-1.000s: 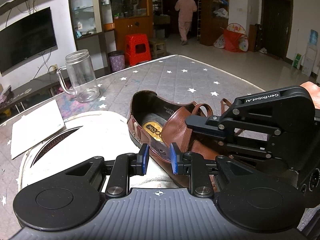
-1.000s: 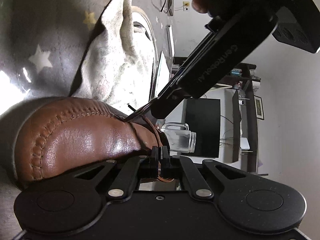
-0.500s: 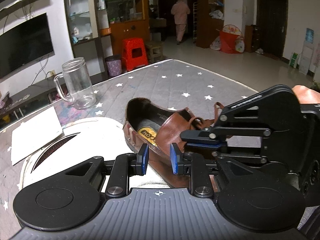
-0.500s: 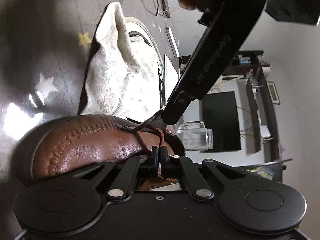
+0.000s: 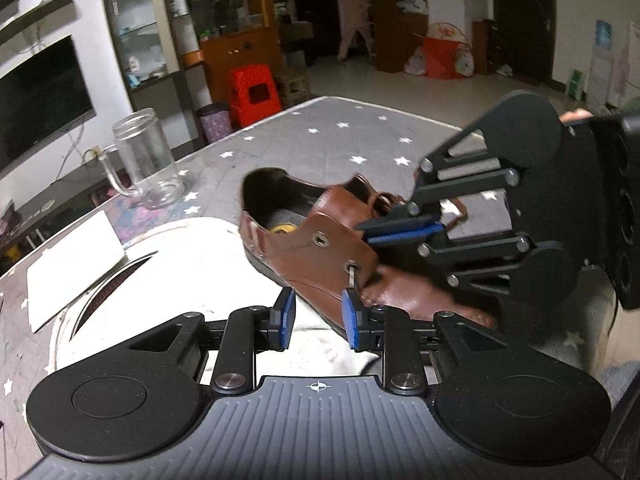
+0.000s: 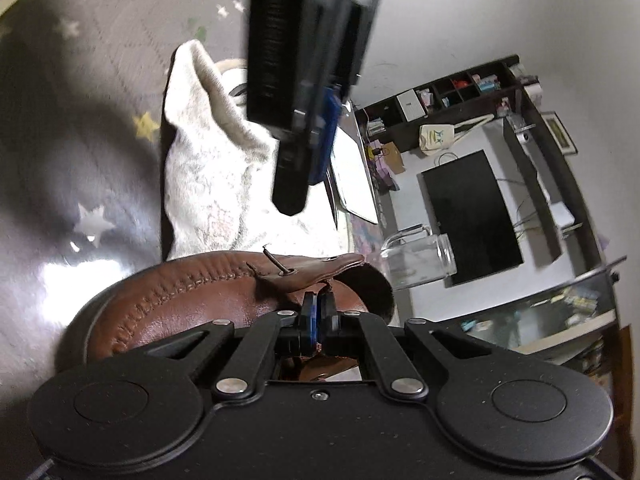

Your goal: Lace up shoes with both hands

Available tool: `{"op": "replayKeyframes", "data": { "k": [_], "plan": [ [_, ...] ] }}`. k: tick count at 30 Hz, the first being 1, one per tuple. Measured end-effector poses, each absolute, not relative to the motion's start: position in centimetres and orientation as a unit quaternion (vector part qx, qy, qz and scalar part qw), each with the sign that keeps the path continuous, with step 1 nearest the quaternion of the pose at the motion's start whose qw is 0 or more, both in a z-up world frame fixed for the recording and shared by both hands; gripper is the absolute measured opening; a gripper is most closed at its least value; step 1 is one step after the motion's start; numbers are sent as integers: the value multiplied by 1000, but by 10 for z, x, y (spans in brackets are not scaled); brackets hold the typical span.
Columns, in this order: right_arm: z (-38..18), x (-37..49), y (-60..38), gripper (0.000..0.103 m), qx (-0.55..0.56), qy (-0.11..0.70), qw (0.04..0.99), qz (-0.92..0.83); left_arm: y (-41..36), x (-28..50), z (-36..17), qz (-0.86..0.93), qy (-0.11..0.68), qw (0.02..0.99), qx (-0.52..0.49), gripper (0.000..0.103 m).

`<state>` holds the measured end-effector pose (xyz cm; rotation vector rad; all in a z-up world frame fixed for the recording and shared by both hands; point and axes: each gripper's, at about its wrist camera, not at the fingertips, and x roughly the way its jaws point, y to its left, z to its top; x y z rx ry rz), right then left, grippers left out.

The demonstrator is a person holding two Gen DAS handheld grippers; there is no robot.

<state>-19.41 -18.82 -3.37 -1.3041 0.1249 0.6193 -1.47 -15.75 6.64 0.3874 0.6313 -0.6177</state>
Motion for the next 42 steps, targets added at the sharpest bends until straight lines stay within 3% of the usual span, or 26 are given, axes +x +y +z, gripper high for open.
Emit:
{"op": "replayKeyframes", "data": {
  "k": [14,26,42],
  "plan": [
    [-27,-202,-190,1,-584,60,754,294,-188,-6,53,-320,307,863,241,26],
    [-23,-205,-193,1,-582,62,755,295,-190,-4,48,-319,313,867,219,3],
    [-21,-231,-202,8,-566,66,771,286,-181,-5,58,-289,302,883,214,3]
  ]
}}
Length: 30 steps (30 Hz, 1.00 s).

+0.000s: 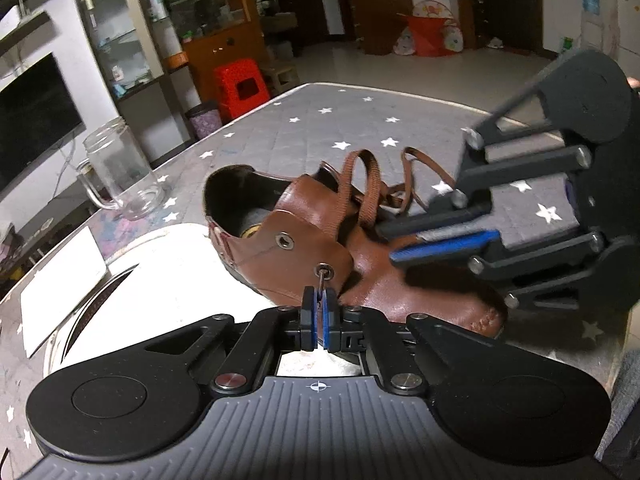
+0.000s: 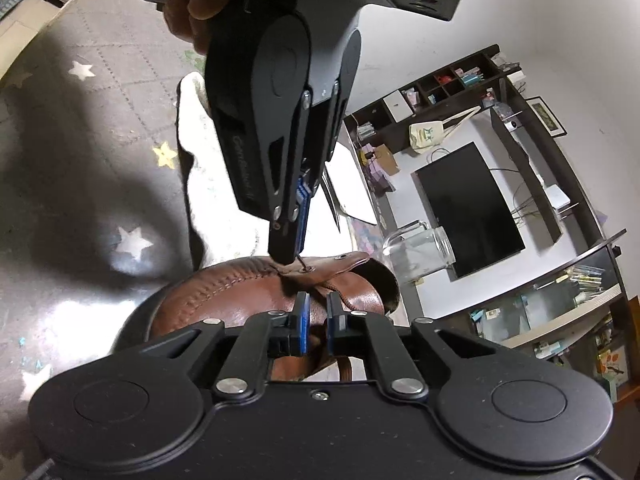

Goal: Lace up shoes with both hands
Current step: 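Release the shoe with the left gripper and set it down on the table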

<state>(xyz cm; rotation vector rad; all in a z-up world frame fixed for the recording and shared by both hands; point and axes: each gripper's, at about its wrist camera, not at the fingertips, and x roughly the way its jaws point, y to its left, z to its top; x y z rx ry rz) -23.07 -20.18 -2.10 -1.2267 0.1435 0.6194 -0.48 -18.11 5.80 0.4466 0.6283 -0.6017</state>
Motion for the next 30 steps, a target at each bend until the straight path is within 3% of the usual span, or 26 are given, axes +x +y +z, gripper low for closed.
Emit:
{"op": "replayKeyframes", "data": {
  "k": [19,30],
  "plan": [
    [-35,-235,-195,8,-561,93,773,281,-138,-78,172,-117,102,951,268,2],
    [-38,-234,-194,8,-563,94,773,277,-123,-65,183,-96,129,953,257,3]
  ]
}}
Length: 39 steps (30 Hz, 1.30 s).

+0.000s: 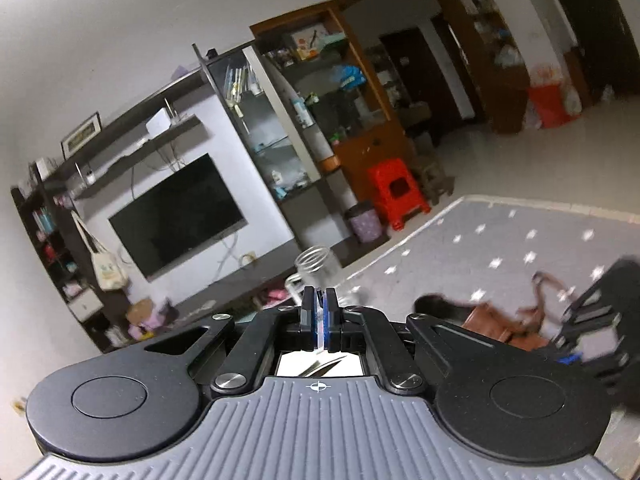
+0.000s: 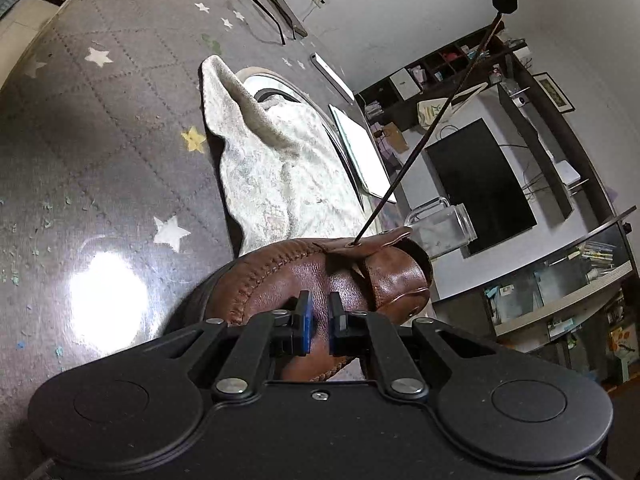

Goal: Lace up shoes with both hands
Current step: 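Release the shoe with the left gripper and set it down on the table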

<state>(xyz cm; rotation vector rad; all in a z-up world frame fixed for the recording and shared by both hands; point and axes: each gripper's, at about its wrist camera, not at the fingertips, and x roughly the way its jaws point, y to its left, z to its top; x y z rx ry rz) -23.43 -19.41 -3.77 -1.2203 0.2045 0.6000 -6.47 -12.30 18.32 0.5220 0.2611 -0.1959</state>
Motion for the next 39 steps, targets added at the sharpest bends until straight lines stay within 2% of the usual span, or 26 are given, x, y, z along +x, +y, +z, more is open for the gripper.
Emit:
{"op": "replayKeyframes", "data": {
  "k": [4,5,7,8,10,16,17,26,39],
  "plan": [
    [-37,-235,-198,8,-555,89,780,275,-110,-51,169,-80,172,953,238,6],
    [-35,-236,-200,10,-549,89,785,274,-105,-50,164,-77,183,953,229,9],
    [-32,-237,-204,21,-538,89,793,271,-98,-44,158,-73,201,953,214,13],
    [-29,-239,-211,25,-531,85,801,264,-96,-43,154,-71,207,953,210,18],
    [-26,-240,-222,26,-519,93,810,256,-94,-42,148,-73,216,951,209,33],
    [-30,-228,-254,26,-499,144,823,228,-104,-41,133,-99,233,941,223,40],
    [-31,-226,-257,26,-498,150,824,225,-107,-41,131,-105,235,939,227,44],
    [-24,-189,-267,26,-448,203,826,275,-126,-47,108,-133,246,926,255,51],
    [-4,-121,-293,25,-347,316,794,386,-128,-18,91,-132,286,916,248,53]
  ]
}}
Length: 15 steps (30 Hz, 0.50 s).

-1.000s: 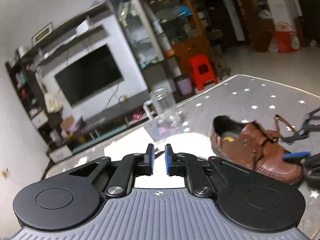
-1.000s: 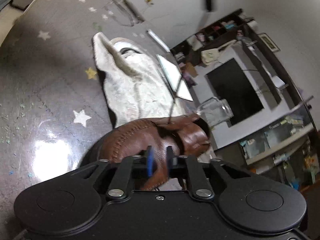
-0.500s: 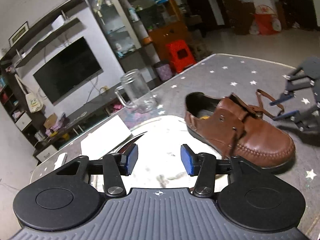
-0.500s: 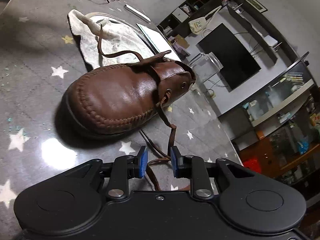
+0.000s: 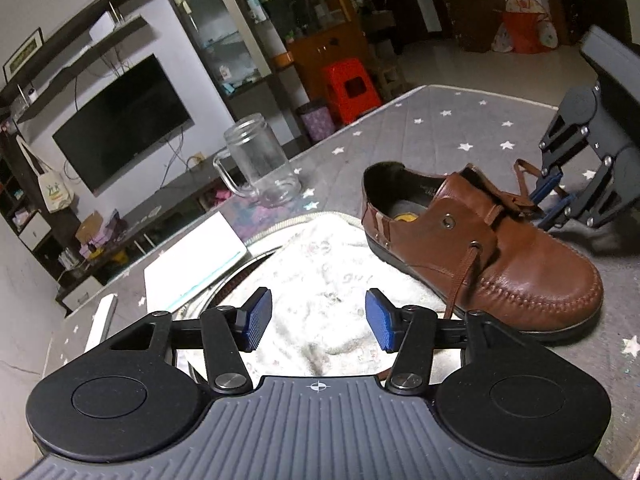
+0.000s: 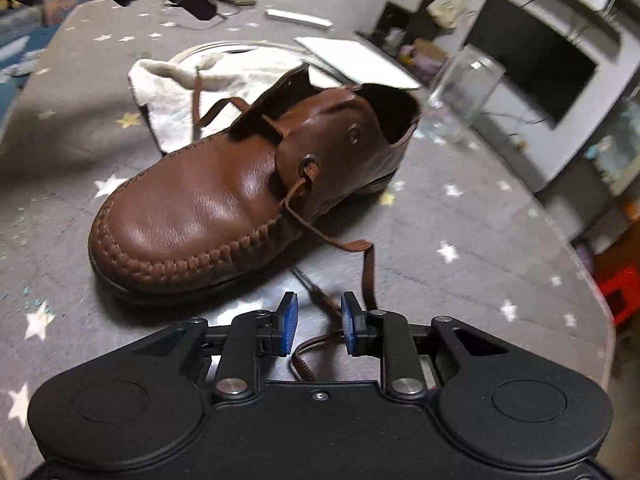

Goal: Lace up shoes with both hands
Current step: 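Release the shoe with the left gripper and set it down on the table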

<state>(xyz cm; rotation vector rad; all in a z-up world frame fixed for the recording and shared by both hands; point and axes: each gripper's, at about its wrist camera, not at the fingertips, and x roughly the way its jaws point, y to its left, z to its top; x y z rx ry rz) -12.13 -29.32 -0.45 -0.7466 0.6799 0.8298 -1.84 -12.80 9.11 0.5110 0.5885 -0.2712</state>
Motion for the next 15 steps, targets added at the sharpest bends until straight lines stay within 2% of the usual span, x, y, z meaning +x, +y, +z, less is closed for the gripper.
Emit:
{"op": "replayKeyframes", "data": {
  "k": [10,14,15],
  "plan": [
    [5,-90,-296,25,-349,339,747,453,-125,4,80,-118,319,909,243,54],
    [4,-70,-303,25,-313,367,738,472,-124,9,77,-118,328,905,242,54],
    [4,-63,-306,23,-291,380,739,474,-124,9,77,-119,329,905,242,54]
  ]
}}
